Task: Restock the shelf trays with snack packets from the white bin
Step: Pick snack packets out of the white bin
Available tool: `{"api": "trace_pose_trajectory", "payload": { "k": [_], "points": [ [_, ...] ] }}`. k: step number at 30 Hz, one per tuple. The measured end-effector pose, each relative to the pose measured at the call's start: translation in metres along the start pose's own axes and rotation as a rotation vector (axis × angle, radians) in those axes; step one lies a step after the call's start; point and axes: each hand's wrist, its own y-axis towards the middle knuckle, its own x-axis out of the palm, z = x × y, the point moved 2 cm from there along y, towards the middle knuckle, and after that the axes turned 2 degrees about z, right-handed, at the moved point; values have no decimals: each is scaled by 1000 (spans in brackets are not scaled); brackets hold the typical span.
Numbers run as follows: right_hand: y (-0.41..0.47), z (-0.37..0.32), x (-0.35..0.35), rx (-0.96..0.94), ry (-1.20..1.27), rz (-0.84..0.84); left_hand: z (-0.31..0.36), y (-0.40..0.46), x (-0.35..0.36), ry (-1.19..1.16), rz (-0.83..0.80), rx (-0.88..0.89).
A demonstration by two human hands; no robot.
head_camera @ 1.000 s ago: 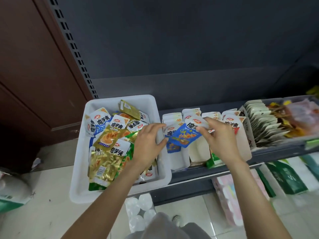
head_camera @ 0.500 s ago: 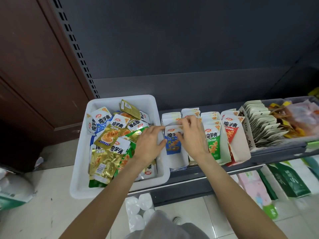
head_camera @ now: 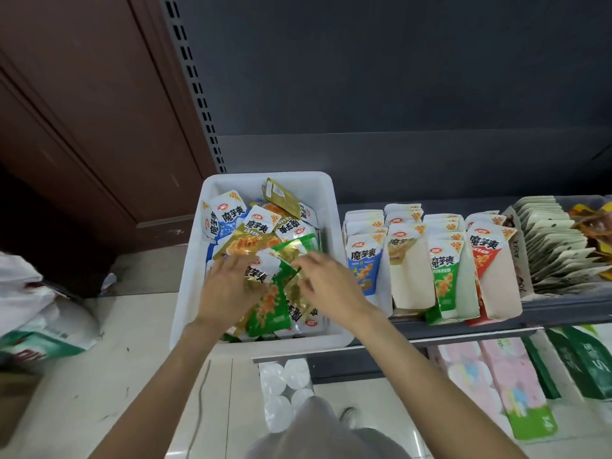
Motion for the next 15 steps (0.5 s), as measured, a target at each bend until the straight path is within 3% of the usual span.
{"api": "trace_pose_trajectory", "payload": {
  "k": [2, 5, 10, 15],
  "points": [
    [19, -4, 24, -10, -104, -181, -5, -1, 2, 86, -127, 6],
    [34, -9, 42, -21, -231, -348, -7, -1, 6, 152, -153, 25],
    [28, -10, 42, 209, -56, -248, -15, 2, 6, 66, -134, 9],
    [23, -23, 53, 427, 272, -264, -14, 3, 9, 75, -112, 13]
  ]
}}
